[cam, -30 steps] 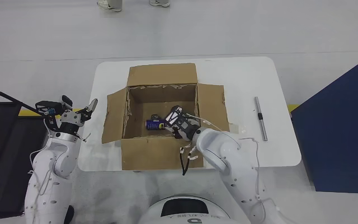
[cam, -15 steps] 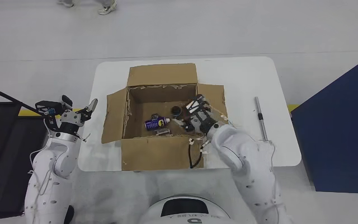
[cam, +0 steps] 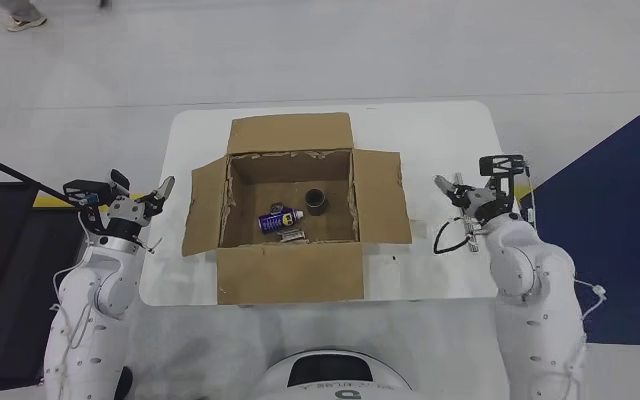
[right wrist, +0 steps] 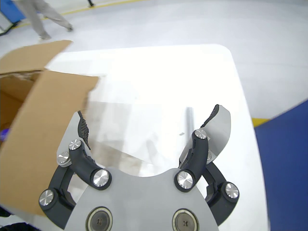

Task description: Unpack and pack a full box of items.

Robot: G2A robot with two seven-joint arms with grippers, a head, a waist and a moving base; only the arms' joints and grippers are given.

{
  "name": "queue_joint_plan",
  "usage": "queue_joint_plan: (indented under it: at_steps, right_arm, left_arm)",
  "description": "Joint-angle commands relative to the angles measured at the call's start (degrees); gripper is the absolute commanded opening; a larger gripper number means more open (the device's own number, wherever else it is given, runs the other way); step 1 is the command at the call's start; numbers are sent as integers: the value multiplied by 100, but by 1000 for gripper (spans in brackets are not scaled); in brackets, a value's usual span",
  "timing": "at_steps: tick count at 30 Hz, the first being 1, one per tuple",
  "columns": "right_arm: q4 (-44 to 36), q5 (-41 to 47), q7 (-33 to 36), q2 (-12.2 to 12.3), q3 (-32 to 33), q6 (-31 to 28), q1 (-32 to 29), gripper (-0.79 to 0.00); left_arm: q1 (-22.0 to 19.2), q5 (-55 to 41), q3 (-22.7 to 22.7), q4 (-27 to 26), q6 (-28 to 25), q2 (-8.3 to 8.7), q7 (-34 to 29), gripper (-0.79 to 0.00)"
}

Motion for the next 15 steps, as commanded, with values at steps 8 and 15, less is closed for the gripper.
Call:
queue_joint_plan:
  at_steps: [8, 15]
  right_arm:
    - [1195, -1176, 839, 76, -359, 221, 788, -409]
    - [1441, -993, 994, 127, -153, 140, 864, -437]
  left_arm:
    - [0, 0, 0, 0, 0, 0, 0, 0]
    - [0, 0, 0, 0, 0, 0, 0, 0]
